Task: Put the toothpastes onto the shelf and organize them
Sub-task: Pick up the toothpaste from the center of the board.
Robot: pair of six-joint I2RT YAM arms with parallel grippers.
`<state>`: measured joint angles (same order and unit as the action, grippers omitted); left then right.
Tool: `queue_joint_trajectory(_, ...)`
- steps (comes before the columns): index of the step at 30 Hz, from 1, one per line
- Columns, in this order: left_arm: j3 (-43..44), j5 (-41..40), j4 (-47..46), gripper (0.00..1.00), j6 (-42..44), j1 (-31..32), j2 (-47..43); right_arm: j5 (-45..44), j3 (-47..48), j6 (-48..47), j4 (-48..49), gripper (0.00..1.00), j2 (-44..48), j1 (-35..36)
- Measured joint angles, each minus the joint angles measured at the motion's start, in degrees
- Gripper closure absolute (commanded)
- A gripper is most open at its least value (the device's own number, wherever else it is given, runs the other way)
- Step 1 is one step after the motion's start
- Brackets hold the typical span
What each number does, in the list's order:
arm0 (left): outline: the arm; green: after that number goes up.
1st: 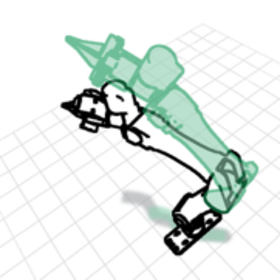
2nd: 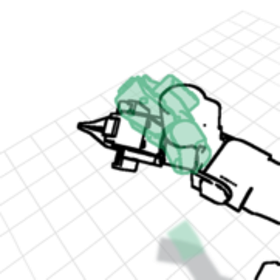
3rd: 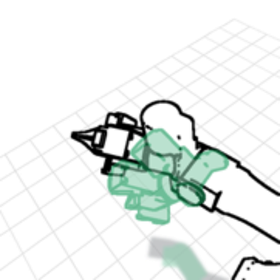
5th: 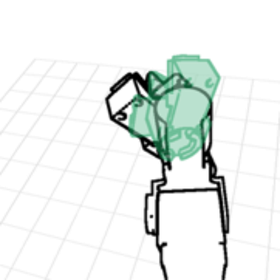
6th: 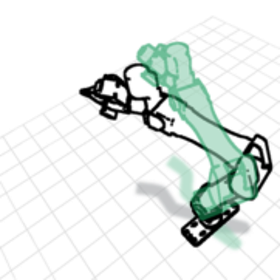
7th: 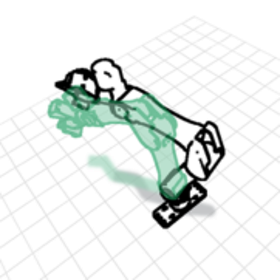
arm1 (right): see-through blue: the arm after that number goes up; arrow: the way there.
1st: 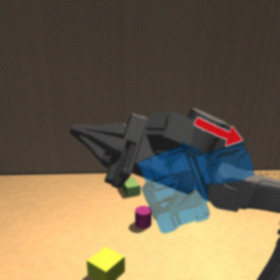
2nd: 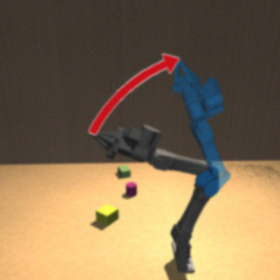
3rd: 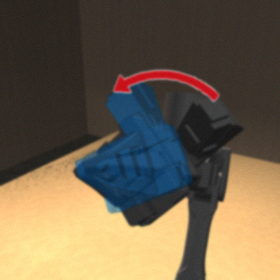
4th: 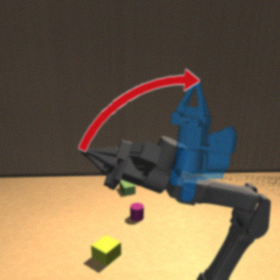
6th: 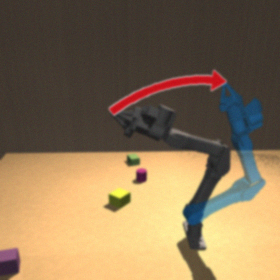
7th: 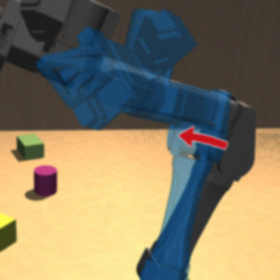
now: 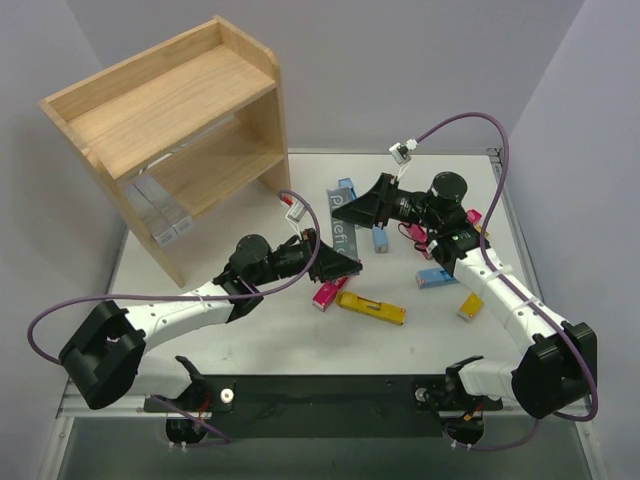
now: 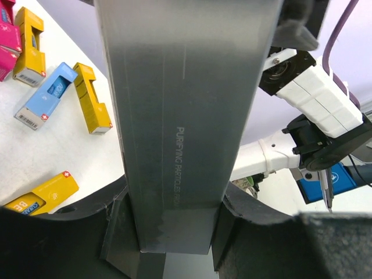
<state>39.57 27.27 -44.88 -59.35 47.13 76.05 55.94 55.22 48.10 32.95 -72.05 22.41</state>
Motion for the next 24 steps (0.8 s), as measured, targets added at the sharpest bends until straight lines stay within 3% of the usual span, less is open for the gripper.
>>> queue_joint_trajectory(2, 0.1, 0.4, -0.3, 0.64, -0.1, 0.0, 0.0, 0.1, 0.0, 0.1, -0.2, 0.67, 0.0, -0.1)
queue_joint_trajectory(5, 0.2, 0.9, -0.5, 0.52, 0.1, -0.2, 0.0, 0.5, 0.2, 0.2, -0.2, 0.72, 0.0, -0.3)
queue_joint_trajectory(9, 1.6, 0.1, 4.6, 0.14, 4.2, -0.5, -1.0, 0.0, 0.2, -0.1, -1.2, 0.73, 0.0, -0.6)
queue_joint_trajectory(11, 3.2, -2.5, 11.4, 0.04, 8.7, -0.5, -2.7, -0.7, 0.2, -0.2, -2.5, 0.73, 0.0, -0.7)
queue_joint_trajectory(17, 5.9, -17.7, 29.6, 0.03, 23.7, 3.0, -11.6, -6.2, 0.2, -1.6, -9.2, 0.73, 0.0, -0.9)
queue_joint_trajectory(24, 9.4, -43.0, 40.5, 0.03, 34.6, 16.7, -17.5, -18.4, 0.5, -1.7, -20.5, 0.73, 0.8, -1.0)
